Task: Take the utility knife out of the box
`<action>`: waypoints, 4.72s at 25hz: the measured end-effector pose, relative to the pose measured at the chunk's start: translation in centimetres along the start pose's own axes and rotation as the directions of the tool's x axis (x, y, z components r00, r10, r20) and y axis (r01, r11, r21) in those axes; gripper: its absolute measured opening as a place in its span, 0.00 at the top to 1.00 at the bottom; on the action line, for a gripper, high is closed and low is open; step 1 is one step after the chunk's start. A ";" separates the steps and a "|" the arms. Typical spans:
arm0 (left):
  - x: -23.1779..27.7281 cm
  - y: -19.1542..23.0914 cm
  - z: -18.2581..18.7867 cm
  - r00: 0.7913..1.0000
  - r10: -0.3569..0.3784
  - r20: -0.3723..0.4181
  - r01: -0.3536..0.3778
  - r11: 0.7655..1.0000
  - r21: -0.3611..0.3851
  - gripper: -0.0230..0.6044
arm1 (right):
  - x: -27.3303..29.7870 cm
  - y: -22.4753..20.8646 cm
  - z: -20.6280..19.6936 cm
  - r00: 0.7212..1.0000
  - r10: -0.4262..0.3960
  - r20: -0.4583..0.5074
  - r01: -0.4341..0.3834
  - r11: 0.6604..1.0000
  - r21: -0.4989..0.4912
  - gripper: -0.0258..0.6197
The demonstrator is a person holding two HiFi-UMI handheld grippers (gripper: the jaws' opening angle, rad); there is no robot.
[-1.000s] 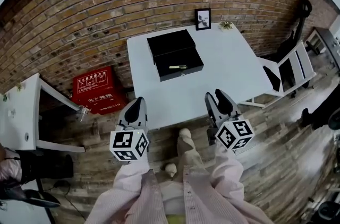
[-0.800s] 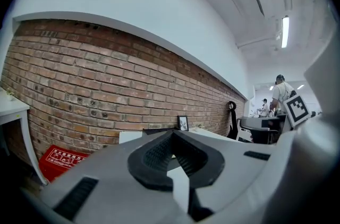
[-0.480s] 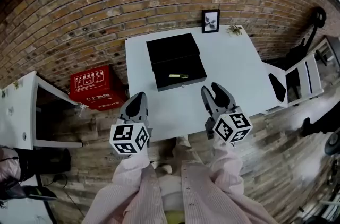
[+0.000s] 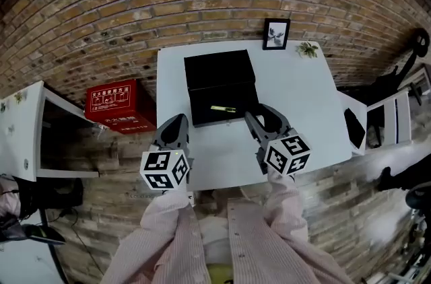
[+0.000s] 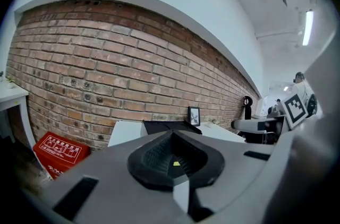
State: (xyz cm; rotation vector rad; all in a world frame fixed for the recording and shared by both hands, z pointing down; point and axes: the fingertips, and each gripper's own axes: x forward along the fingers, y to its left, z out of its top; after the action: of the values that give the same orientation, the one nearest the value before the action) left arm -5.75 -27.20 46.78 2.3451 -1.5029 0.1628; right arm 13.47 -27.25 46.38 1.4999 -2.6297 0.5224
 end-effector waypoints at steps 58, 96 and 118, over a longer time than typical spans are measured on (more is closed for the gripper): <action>9.7 2.4 -6.3 0.970 -0.044 -0.241 0.016 0.993 -0.116 0.98 | 13.7 0.9 -15.8 0.497 0.107 -0.861 -0.686 0.656 -0.314 0.77; 4.3 0.8 -0.6 0.999 -0.047 -0.010 0.047 0.999 -0.001 0.98 | 10.1 4.5 -4.8 0.904 0.233 -0.358 -0.366 0.856 -0.367 0.88; -0.3 0.3 7.0 0.986 0.007 0.166 -0.024 0.995 0.101 0.98 | 2.7 1.0 6.3 0.977 0.128 0.171 -0.109 0.987 -0.118 0.88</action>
State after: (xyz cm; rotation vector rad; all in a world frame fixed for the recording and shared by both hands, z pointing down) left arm -6.74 -29.48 40.27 2.4815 -1.6262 0.0517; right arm 11.90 -31.03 40.83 1.4264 -2.8450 0.2585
